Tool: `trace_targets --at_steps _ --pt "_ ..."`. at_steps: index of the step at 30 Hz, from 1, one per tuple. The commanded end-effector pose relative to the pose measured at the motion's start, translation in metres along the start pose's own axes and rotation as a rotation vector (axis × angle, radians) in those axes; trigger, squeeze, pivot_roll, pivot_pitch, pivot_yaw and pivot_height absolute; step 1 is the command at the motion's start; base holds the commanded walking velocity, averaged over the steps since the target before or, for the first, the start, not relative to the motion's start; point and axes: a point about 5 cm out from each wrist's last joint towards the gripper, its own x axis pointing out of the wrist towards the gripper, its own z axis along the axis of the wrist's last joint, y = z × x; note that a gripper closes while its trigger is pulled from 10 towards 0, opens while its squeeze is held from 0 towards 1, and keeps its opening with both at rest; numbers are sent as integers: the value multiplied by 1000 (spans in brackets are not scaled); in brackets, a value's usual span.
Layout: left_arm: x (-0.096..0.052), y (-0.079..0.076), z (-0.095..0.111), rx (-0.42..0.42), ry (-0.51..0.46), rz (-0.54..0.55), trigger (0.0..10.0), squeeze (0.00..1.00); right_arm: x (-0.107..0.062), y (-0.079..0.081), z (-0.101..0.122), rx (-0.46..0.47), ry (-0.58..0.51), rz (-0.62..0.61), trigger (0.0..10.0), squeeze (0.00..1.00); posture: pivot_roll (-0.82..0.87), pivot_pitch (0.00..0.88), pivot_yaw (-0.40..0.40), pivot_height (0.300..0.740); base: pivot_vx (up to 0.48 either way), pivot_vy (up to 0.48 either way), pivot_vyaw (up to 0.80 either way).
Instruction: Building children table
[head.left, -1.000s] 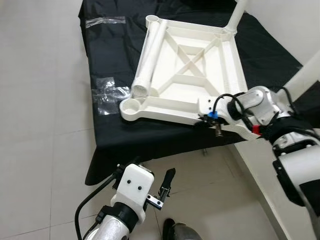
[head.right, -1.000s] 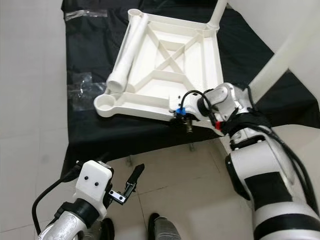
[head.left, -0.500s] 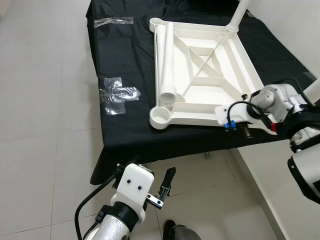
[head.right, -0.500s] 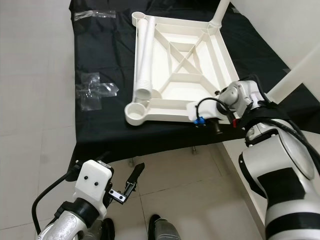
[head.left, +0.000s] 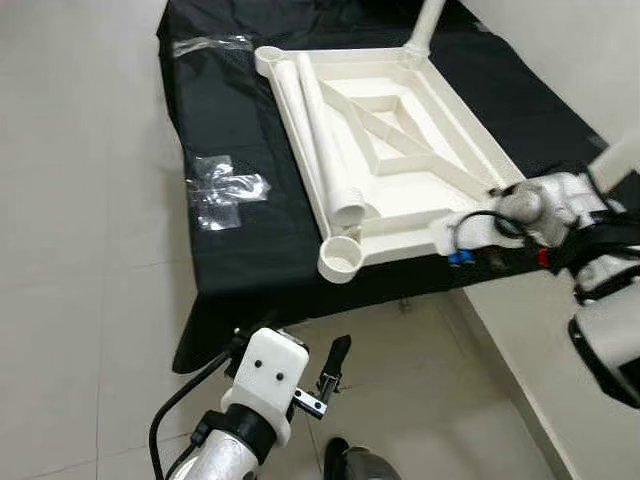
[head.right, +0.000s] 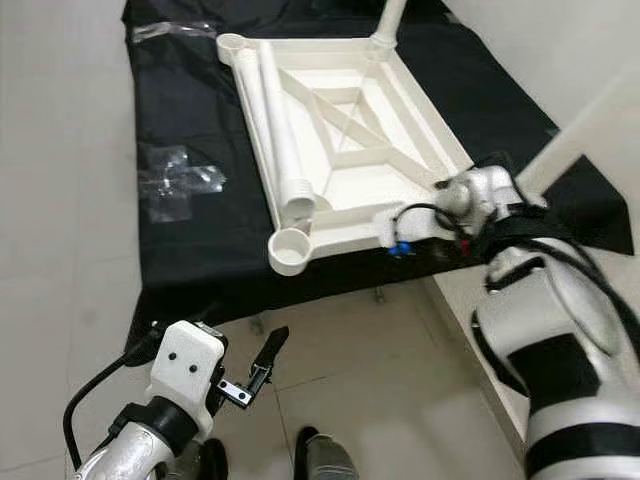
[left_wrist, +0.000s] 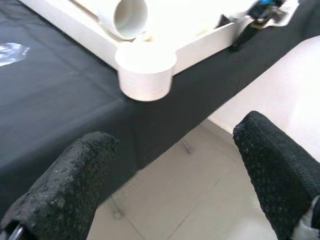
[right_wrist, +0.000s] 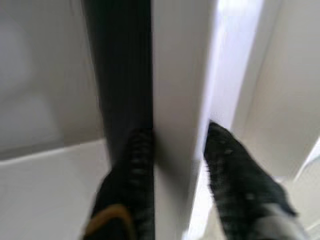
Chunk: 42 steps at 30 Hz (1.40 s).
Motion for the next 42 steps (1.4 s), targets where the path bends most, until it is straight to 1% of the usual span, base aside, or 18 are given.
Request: trace_targets --at_steps 1,2,3,4,9,11,12,15,18,20,22,24,27,28,29,30,31,42 --pt "-1 -5 -8 -5 37 -23 10000 0 0 3 -2 22 -19 -4 10000 1000 84 214 -108 740 0 0 0" --pt "-1 -5 -8 -5 38 -22 10000 0 0 -1 1 37 -39 -32 10000 1000 85 214 -110 740 0 0 0" --pt "-1 -5 -8 -5 38 -21 10000 0 -2 -4 3 47 -60 -53 10000 420 85 214 -109 740 0 0 0" --pt "-1 -5 -8 -5 39 -20 10000 0 -4 -7 4 51 -73 -76 10000 0 83 213 -107 740 0 0 0" --pt "0 -4 -9 -8 39 -21 10000 0 -12 -12 5 83 -140 -64 10000 0 81 212 -105 740 0 0 0" --pt "0 -4 -9 -7 38 -21 10000 0 -21 -19 8 207 -250 -47 10000 0 80 211 -106 740 0 0 0" --pt "1 -4 -9 -6 38 -22 10000 0 -34 -25 11 317 -410 31 10000 0 81 208 -105 740 0 0 0" --pt "1 -3 -9 -5 39 -22 10000 0 -41 -27 11 339 -479 64 10000 0 81 208 -105 740 0 0 0" --pt "1 -2 -11 -4 41 -21 10000 0 -59 -41 15 464 -693 37 10000 0 78 203 -104 740 0 0 0" --pt "2 -2 -12 -2 42 -21 10000 0 -64 -45 16 496 -746 28 10000 0 81 198 -103 740 0 0 0" --pt "3 -1 -12 -2 42 -21 10000 0 -78 -61 21 633 -924 -54 10000 0 83 195 -102 740 0 0 0" --pt "3 -1 -12 -2 40 -21 10000 0 -81 -71 25 710 -989 -141 10000 0 86 189 -100 740 0 0 0" --pt "4 0 -13 -2 39 -19 10000 0 -78 -80 30 807 -984 -247 10000 0 88 187 -99 740 0 0 0" --pt "4 1 -14 0 39 -18 10000 0 -67 -86 35 1007 -925 -332 10000 0 87 183 -90 740 0 0 0" --pt "4 1 -14 0 39 -18 10000 0 -67 -86 35 1007 -925 -332 10000 0 87 183 -90 740 0 0 0" --pt "5 1 -14 1 39 -18 10000 0 -56 -87 38 1183 -859 -364 10000 0 87 183 -90 740 0 0 0" --pt "5 1 -14 2 38 -21 10000 0 -49 -86 43 1242 -814 -370 10000 0 85 182 -89 740 0 0 0" --pt "5 0 -14 4 34 -12 10000 0 -15 -77 76 1442 -610 -383 10000 0 90 183 -106 740 0 0 0"
